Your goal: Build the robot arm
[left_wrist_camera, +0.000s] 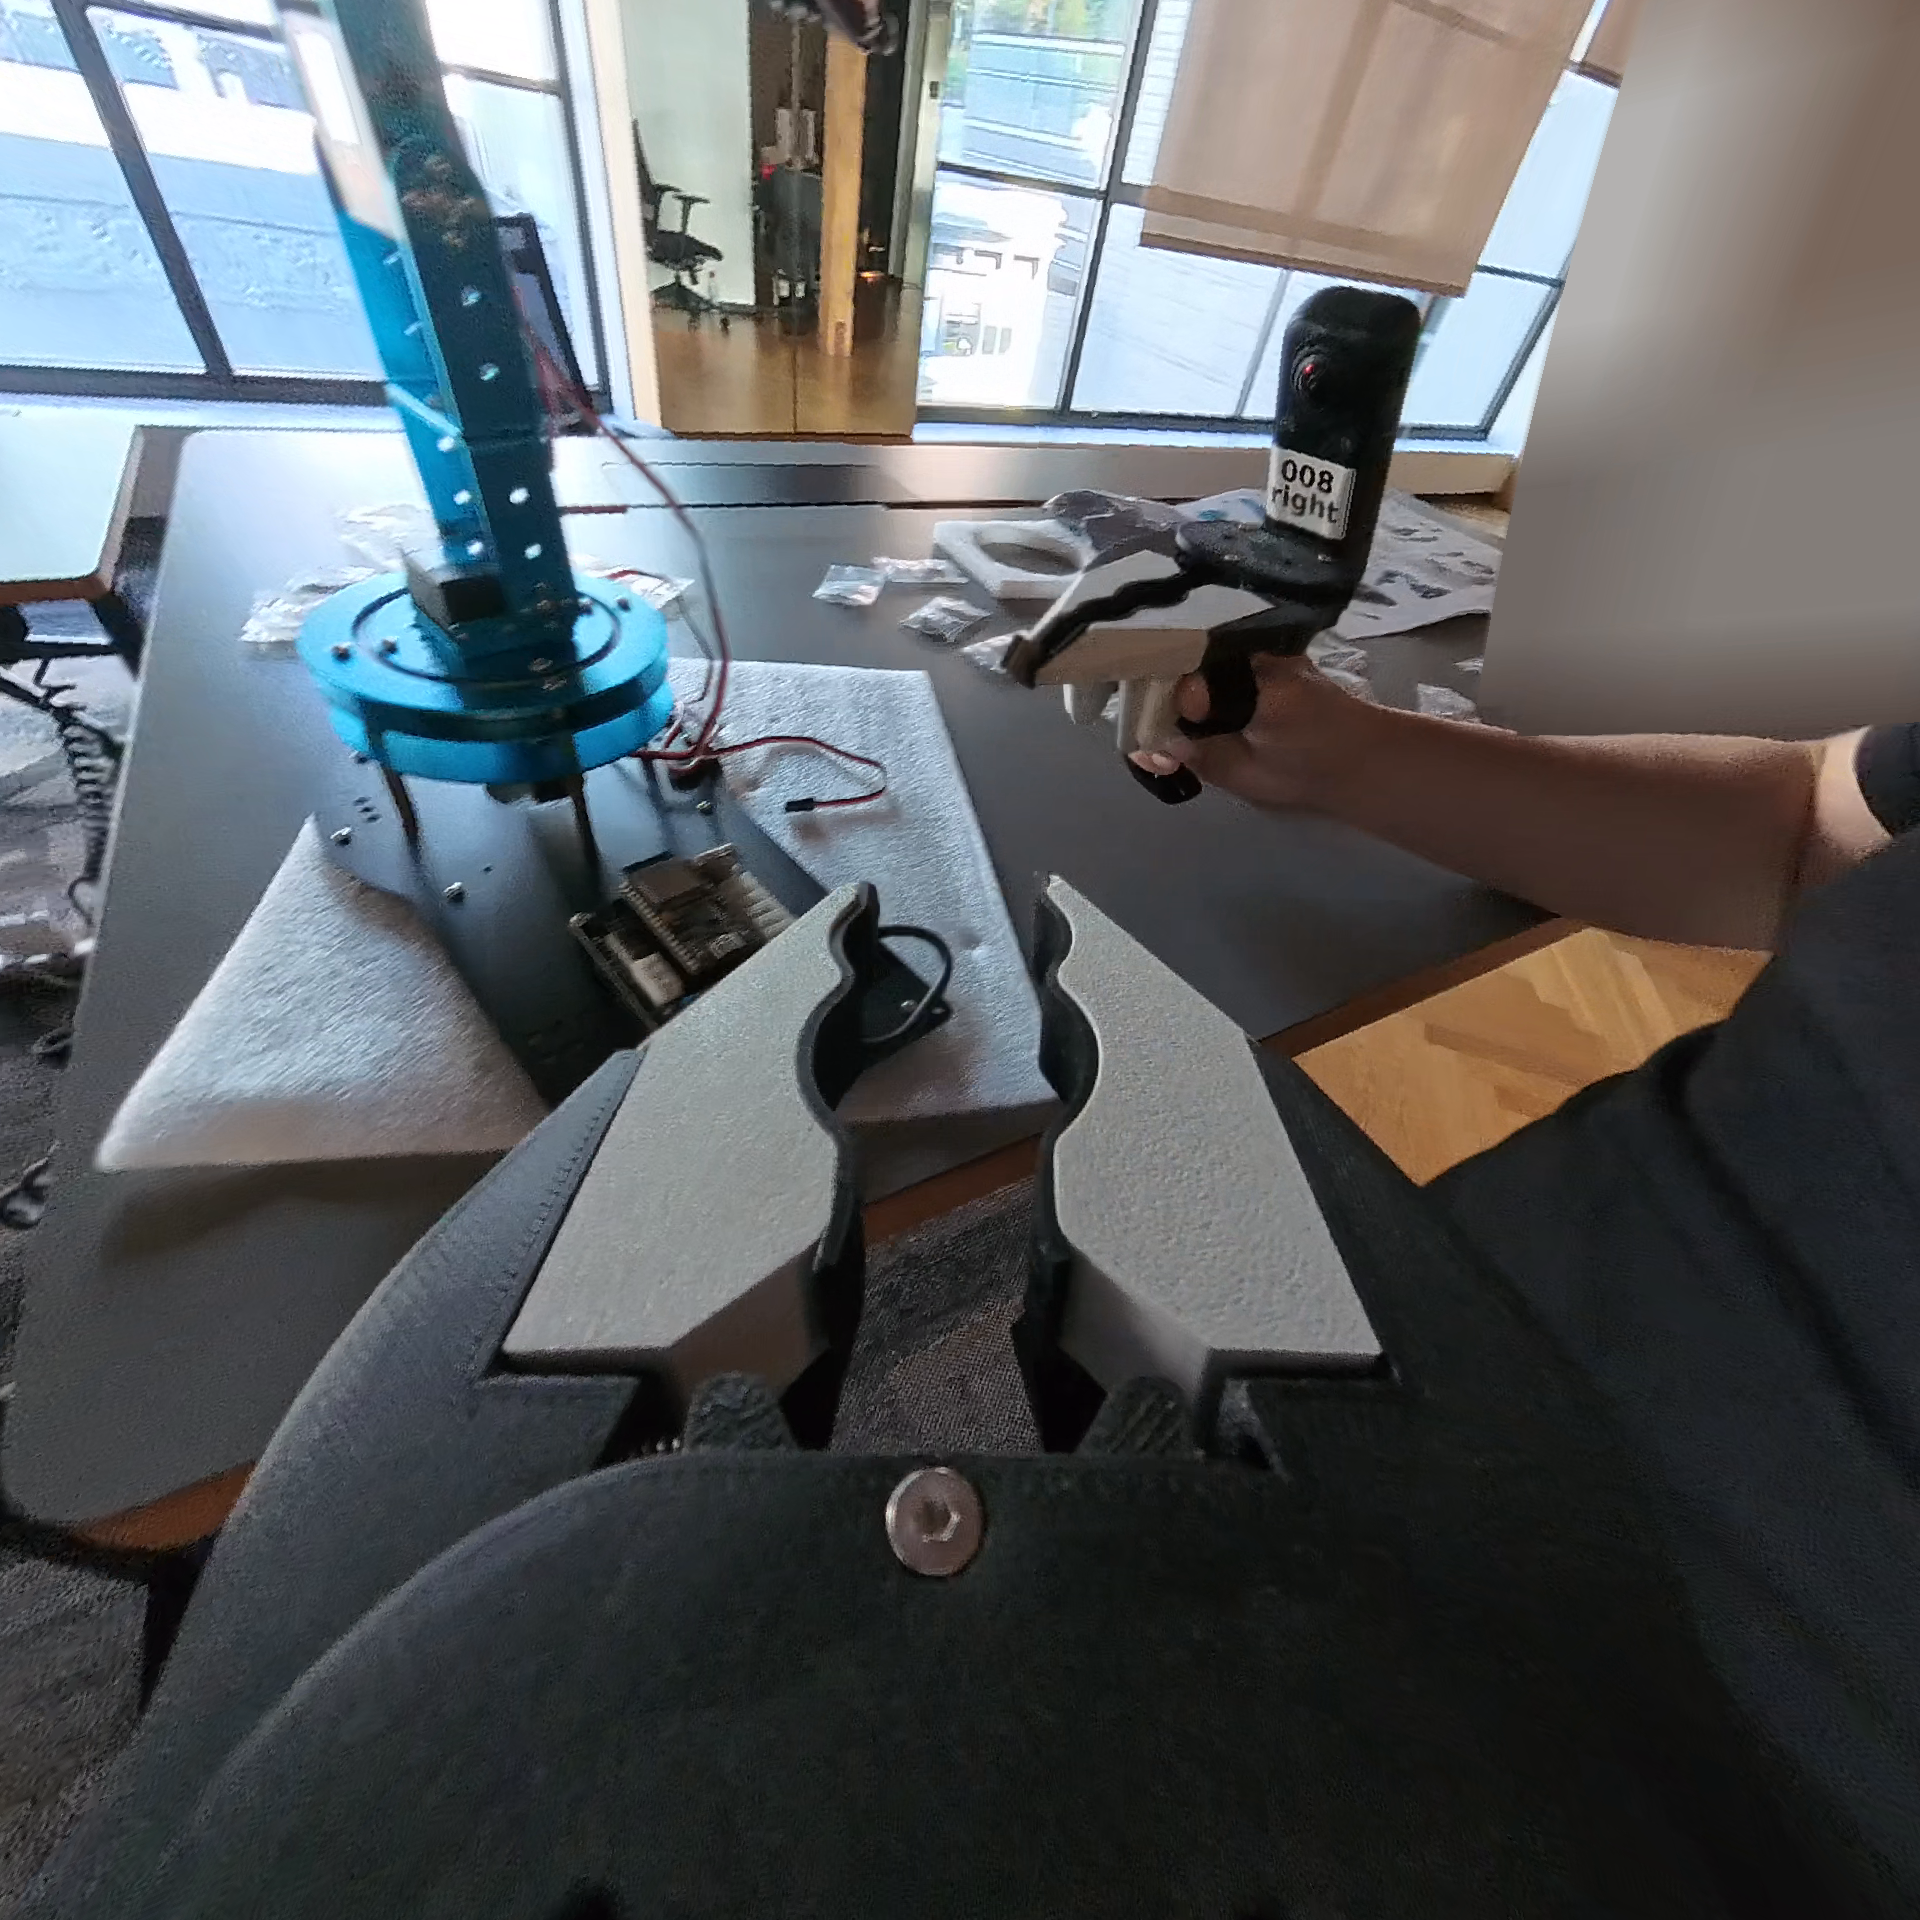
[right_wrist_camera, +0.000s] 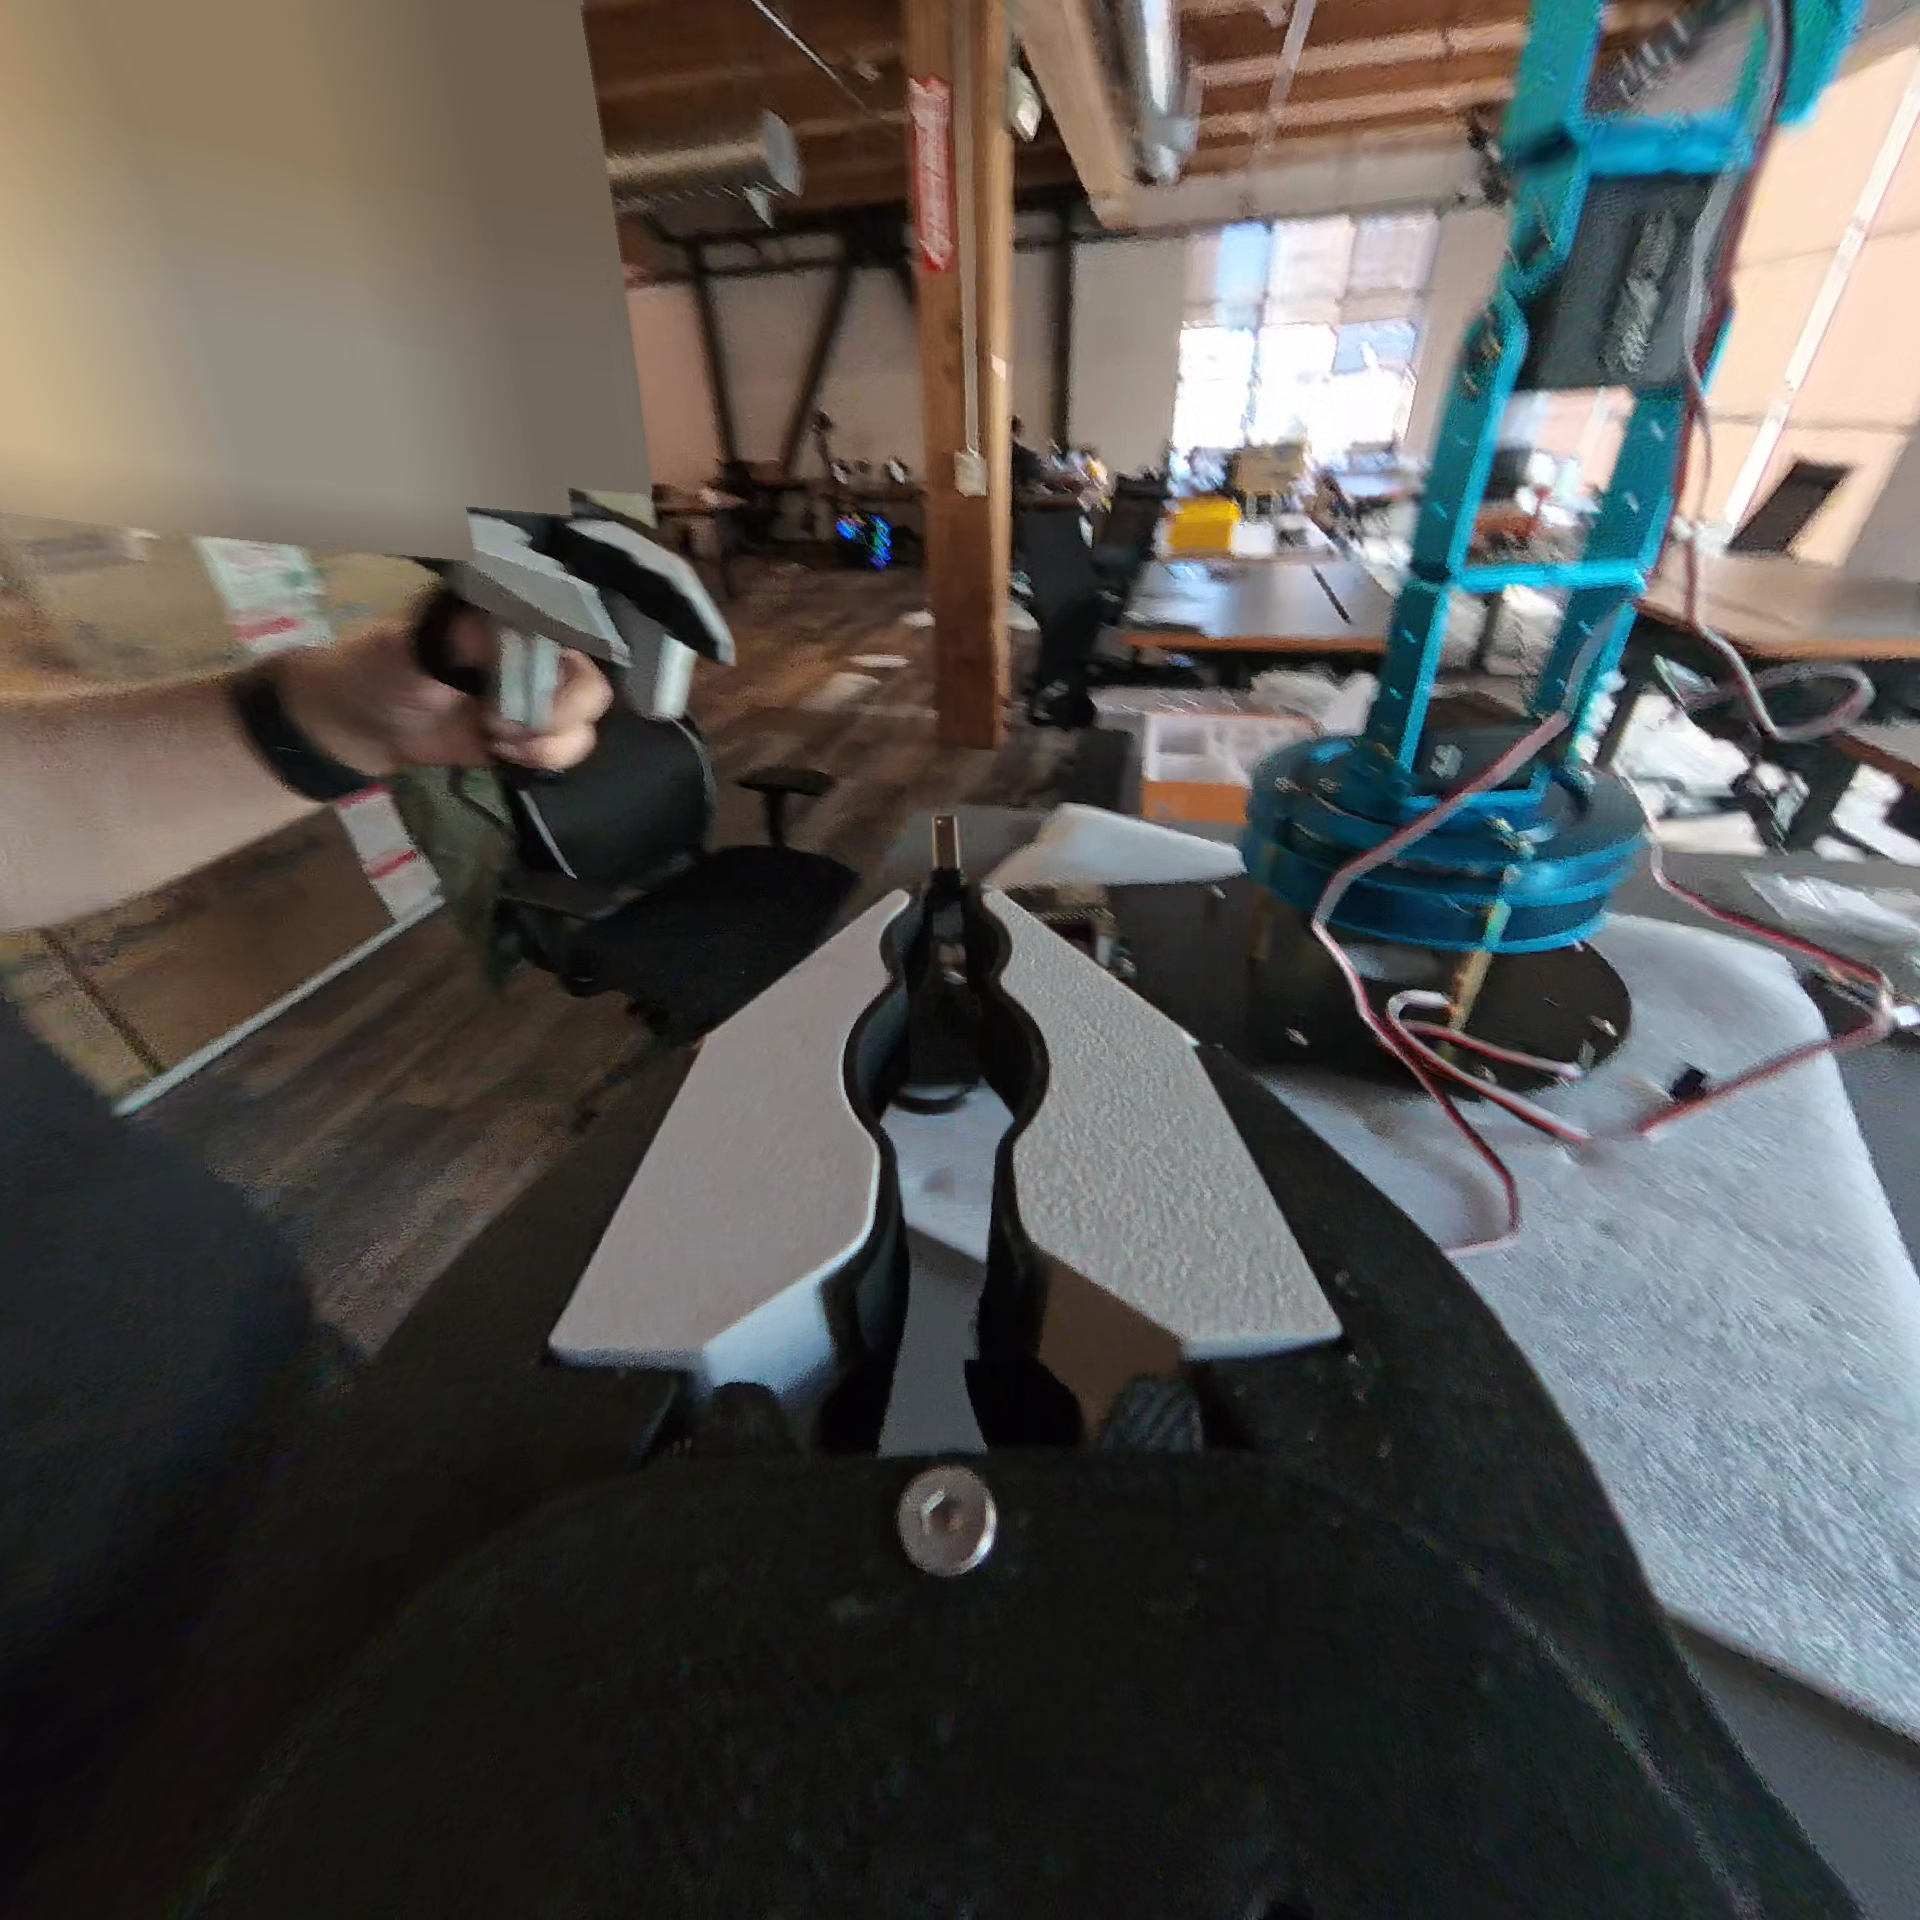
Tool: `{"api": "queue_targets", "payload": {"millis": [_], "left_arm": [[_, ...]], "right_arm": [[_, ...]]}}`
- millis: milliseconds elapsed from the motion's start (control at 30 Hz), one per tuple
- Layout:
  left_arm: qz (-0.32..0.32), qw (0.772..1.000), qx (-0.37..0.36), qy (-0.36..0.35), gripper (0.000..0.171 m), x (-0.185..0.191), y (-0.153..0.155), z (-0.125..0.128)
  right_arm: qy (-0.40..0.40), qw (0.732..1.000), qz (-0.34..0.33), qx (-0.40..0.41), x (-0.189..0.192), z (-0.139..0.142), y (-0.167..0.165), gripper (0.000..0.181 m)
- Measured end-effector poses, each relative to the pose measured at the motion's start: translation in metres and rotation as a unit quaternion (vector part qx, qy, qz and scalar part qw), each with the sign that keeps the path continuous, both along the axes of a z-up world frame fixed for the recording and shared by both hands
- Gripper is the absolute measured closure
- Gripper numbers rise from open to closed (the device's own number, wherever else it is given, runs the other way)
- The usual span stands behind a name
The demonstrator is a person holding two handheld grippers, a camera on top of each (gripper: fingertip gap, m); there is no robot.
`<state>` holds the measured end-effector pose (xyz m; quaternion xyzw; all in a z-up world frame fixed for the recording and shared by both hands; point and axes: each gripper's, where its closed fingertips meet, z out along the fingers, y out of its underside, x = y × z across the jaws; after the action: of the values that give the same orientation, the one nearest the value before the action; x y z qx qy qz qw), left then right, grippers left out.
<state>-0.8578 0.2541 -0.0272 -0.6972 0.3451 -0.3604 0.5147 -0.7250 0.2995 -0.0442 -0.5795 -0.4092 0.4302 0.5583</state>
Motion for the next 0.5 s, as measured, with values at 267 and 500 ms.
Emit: {"api": "queue_targets", "payload": {"millis": [267,500], "left_arm": [[0.031,0.997,-0.052,0.054,0.134,-0.028,0.036,-0.029],[0.028,0.991,-0.126,0.016,0.126,-0.025,0.078,-0.051]], "right_arm": [[-0.142,0.987,-0.073,-0.006,-0.036,-0.051,0.058,0.176],[-0.203,0.976,-0.079,0.017,-0.056,-0.071,0.067,0.176]]}}
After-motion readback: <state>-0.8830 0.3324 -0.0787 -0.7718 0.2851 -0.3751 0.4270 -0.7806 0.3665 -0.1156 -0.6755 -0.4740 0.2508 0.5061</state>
